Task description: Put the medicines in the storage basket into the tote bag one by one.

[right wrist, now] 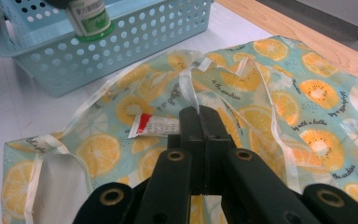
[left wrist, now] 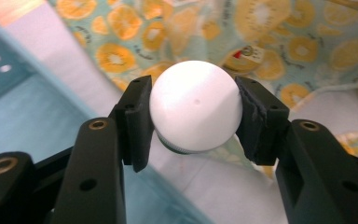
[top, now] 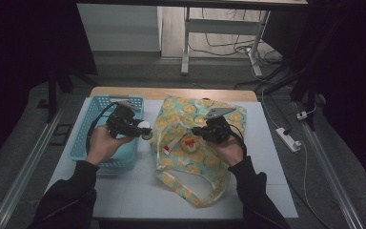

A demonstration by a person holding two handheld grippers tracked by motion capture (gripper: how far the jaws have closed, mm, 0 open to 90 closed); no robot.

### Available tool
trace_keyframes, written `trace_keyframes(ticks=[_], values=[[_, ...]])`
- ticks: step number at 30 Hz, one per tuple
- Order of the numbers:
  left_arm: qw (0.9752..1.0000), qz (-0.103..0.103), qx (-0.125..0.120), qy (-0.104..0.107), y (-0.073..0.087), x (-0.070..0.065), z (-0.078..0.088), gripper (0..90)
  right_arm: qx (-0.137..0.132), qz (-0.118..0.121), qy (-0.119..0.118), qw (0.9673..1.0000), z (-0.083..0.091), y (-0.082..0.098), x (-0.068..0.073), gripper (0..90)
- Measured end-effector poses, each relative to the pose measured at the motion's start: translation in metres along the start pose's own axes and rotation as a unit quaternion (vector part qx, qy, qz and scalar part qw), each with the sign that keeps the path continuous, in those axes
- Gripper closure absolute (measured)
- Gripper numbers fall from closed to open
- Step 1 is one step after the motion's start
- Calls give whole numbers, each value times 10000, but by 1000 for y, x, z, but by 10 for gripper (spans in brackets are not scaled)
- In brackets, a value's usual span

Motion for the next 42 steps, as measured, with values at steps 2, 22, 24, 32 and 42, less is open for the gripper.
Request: trace_keyframes(ticks=[2, 22, 24, 32, 42], values=[[10000, -78, -4, 53, -1, -6, -2, 505, -3, 6, 3, 10000, 0, 0, 0, 898], [9978, -552, 119, 349, -13, -48, -41, 505, -92, 3, 26, 10000, 3, -2, 0, 899], [9975, -577, 135, 376, -15, -51, -47, 504, -99, 3, 28, 9999, 3, -2, 0, 899], [9964, -719, 175, 420, -24, -60, -67, 504, -103, 4, 33, 9999, 3, -2, 1, 898], [9960, -791, 215, 365, -37, -66, -85, 504, -84, -3, 44, 10000, 2, -1, 1, 899]])
Point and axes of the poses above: each handheld gripper's, and its own axes: z roughly backward along the jaws, y roughly out of its underside, x roughly to its left, the point moved 2 cm from there along -z, roughly forward along the jaws, and after that the axes turned 2 degrees about z, right-handed, at the moved point
